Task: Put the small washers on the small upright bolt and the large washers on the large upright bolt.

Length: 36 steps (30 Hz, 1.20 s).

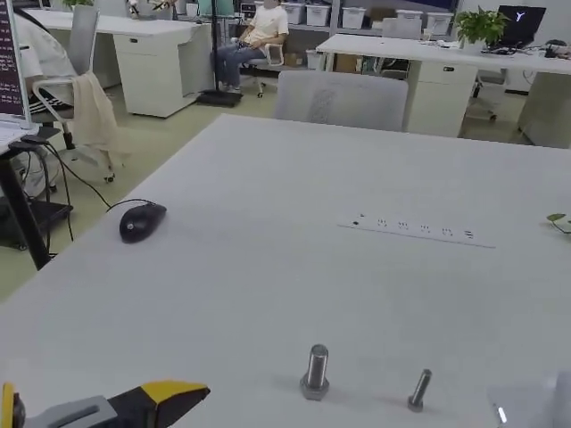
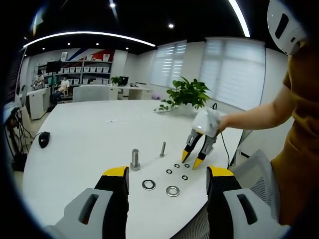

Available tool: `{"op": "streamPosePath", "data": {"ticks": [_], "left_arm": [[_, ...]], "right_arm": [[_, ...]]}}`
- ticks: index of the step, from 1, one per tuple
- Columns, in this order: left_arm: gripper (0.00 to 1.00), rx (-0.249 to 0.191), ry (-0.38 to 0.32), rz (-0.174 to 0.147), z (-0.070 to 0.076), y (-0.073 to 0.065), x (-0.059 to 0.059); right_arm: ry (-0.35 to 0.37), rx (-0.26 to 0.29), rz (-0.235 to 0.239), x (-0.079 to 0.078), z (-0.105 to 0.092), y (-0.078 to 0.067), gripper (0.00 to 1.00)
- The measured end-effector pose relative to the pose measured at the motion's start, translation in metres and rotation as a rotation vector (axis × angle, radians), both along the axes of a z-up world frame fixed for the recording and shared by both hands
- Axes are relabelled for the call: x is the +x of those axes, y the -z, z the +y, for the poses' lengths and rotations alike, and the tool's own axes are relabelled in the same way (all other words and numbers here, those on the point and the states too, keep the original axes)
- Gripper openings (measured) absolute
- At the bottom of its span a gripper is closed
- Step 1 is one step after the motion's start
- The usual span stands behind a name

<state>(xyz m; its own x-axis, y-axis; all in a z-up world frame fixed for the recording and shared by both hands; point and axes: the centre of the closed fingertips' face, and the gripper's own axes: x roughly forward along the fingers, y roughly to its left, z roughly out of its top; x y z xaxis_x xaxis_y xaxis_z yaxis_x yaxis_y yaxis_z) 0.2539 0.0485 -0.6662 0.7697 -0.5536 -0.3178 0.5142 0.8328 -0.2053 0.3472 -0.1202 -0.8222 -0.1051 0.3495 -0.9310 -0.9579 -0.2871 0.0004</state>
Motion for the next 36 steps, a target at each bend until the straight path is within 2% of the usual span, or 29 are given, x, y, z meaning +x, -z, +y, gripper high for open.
{"op": "streamPosePath", "data": {"ticks": [12, 18, 27, 36], "left_arm": [[0.61, -0.003, 0.009, -0.009, -0.0032, -0.0011, 0.0029], [0.6, -0.003, 0.01, -0.008, -0.0032, 0.0006, 0.0033], [0.61, -0.006, 0.002, -0.013, -0.0022, 0.0007, 0.0037], [0.61, -0.011, -0.005, -0.021, -0.0019, -0.0002, 0.0039]], "right_arm": [[-0.059, -0.018, -0.015, 0.001, -0.0019, 0.0003, 0.26], [-0.051, -0.005, -0.006, 0.001, -0.0024, 0.0003, 0.24], [-0.051, -0.002, -0.026, 0.0035, 0.0004, 0.0004, 0.15], [-0.052, -0.013, -0.033, 0.0032, 0.0011, 0.0004, 0.13]]}}
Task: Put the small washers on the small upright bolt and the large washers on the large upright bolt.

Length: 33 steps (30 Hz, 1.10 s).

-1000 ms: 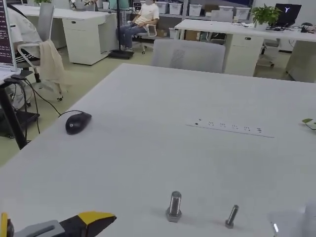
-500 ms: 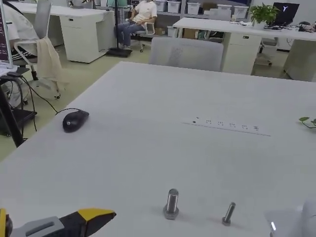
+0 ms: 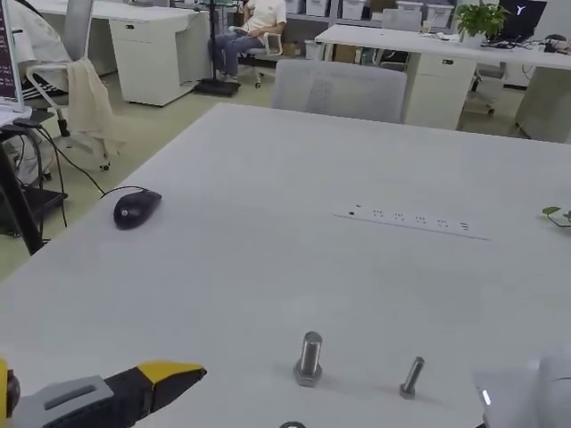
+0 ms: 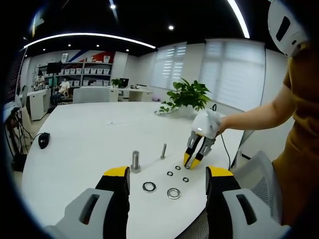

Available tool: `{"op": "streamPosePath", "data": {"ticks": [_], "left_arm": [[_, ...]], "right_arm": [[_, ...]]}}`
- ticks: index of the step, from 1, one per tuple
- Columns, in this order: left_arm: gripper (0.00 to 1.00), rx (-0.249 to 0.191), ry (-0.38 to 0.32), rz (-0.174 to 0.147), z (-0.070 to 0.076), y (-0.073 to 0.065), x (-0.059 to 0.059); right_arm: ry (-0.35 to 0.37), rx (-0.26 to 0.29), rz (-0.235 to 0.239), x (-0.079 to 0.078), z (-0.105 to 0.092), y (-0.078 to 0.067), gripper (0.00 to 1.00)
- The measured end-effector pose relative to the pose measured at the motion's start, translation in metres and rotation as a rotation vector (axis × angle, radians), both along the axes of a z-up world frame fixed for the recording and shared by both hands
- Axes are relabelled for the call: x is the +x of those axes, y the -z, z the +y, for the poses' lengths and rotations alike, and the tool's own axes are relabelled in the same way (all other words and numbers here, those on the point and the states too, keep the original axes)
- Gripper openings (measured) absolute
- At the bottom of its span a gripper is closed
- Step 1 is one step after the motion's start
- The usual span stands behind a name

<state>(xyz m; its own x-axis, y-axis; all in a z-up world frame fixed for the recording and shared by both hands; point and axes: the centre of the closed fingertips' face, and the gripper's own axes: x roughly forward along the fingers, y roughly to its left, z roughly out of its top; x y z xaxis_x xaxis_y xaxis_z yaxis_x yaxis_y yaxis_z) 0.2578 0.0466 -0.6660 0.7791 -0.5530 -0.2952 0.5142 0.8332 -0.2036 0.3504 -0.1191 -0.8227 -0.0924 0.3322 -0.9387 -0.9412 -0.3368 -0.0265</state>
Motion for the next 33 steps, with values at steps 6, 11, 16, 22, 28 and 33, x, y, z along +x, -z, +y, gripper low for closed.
{"op": "streamPosePath", "data": {"ticks": [6, 11, 16, 22, 28, 33], "left_arm": [[0.61, 0.001, 0.006, -0.003, -0.003, -0.001, -0.001], [0.61, 0.005, 0.01, 0.0, -0.004, 0.0, -0.001], [0.61, 0.012, 0.01, -0.002, -0.002, -0.002, -0.002], [0.61, 0.011, 0.005, -0.007, 0.0, -0.004, -0.002], [0.6, 0.007, 0.013, -0.003, -0.003, -0.003, -0.002], [0.6, 0.005, 0.015, -0.006, -0.004, -0.002, -0.002]], "right_arm": [[0.013, -0.003, 0.003, 0.0, 0.0, 0.0, 0.12], [0.022, 0.005, -0.005, -0.001, 0.0, 0.0, 0.12], [0.051, 0.022, -0.003, 0.003, 0.003, -0.003, 0.12], [0.07, 0.051, -0.026, 0.019, 0.01, -0.027, 0.12], [0.119, 0.105, -0.06, 0.042, 0.026, -0.056, 0.12], [0.117, 0.105, -0.091, 0.055, 0.033, -0.068, 0.12]]}}
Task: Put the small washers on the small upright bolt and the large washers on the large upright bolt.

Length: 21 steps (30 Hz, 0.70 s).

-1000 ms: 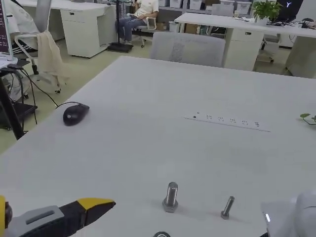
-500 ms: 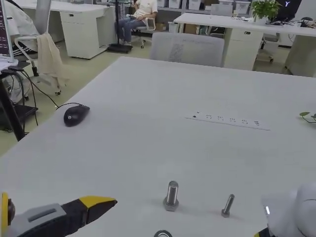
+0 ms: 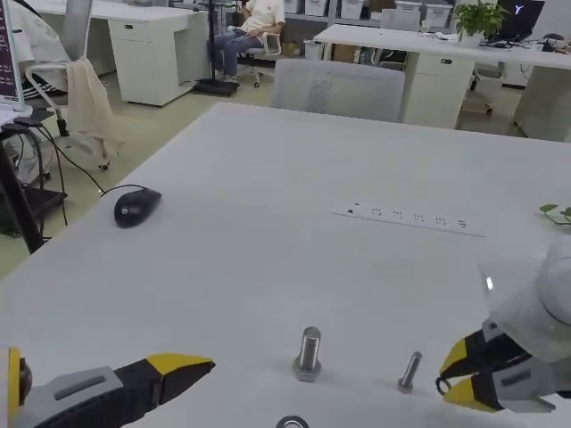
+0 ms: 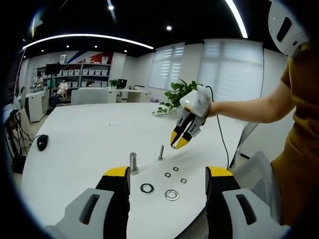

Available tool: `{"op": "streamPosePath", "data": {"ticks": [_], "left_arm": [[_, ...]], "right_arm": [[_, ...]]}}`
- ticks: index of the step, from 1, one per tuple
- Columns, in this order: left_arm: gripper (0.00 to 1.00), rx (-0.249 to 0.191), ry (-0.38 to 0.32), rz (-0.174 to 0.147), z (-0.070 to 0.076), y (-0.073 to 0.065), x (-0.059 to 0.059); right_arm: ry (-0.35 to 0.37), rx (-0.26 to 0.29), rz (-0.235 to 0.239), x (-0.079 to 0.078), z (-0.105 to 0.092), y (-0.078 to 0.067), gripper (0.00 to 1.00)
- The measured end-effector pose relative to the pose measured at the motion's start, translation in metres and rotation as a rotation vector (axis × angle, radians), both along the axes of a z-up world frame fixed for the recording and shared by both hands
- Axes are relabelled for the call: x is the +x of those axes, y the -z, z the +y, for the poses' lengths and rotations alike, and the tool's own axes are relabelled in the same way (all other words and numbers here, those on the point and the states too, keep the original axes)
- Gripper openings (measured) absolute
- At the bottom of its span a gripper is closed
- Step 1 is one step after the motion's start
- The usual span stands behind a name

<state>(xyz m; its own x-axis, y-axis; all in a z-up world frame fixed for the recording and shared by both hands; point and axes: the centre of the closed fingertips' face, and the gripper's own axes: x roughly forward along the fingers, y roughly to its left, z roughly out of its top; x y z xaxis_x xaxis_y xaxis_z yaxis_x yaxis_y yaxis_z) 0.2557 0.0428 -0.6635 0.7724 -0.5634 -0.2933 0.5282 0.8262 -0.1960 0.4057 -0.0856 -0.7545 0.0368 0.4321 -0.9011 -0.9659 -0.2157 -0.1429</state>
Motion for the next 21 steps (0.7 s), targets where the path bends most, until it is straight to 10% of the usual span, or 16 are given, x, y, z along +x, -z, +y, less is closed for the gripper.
{"op": "streamPosePath", "data": {"ticks": [21], "left_arm": [[0.6, -0.007, -0.024, 0.0, 0.007, 0.001, 0.0]], "right_arm": [[-0.065, -0.051, -0.024, 0.018, 0.024, 0.0, 0.12]]}}
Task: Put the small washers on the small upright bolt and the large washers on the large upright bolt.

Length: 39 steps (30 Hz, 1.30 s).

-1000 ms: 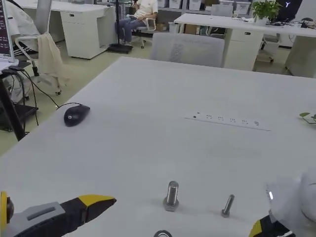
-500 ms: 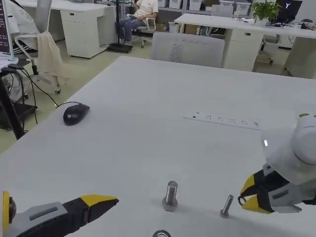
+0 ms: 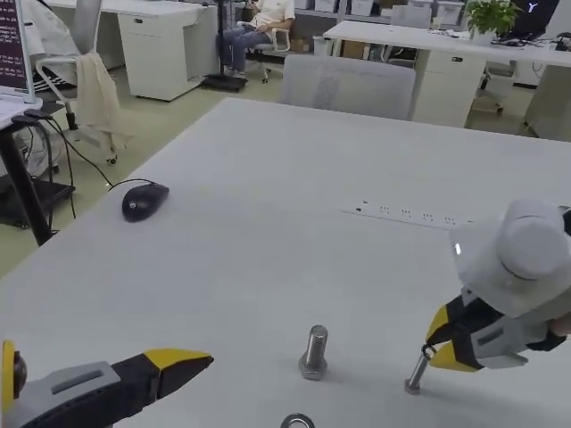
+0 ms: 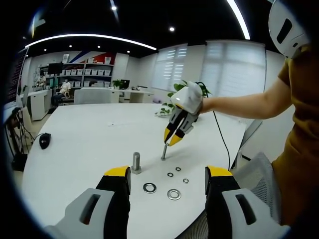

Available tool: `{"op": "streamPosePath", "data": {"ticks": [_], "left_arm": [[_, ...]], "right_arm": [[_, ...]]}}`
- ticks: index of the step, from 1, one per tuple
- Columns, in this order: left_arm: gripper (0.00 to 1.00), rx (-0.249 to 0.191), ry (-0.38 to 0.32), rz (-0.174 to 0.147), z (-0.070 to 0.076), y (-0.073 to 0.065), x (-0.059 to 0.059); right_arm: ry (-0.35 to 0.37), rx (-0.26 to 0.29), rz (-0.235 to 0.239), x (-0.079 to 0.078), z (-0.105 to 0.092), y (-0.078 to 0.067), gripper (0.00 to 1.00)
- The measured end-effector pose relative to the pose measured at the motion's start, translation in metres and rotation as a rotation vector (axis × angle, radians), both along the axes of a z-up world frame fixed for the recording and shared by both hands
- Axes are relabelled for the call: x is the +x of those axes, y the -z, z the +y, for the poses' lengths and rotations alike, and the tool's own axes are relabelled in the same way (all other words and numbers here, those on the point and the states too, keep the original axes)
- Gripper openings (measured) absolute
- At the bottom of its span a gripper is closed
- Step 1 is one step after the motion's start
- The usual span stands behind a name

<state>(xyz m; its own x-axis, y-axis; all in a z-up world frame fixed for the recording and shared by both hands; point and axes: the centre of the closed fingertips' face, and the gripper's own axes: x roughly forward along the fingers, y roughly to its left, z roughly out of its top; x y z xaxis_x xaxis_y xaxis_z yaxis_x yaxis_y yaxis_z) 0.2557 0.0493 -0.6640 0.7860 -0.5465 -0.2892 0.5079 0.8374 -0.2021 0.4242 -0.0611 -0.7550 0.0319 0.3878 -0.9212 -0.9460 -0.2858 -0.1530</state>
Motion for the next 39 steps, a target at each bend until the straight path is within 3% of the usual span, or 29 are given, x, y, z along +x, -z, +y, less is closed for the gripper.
{"op": "streamPosePath", "data": {"ticks": [20, 39], "left_arm": [[0.6, -0.01, -0.007, 0.004, 0.0, 0.002, -0.002], [0.6, -0.022, -0.005, 0.022, 0.0, 0.006, -0.004]], "right_arm": [[-0.026, -0.027, 0.001, 0.002, 0.001, 0.011, 0.12], [-0.038, -0.089, 0.031, 0.005, -0.001, 0.041, 0.13]]}}
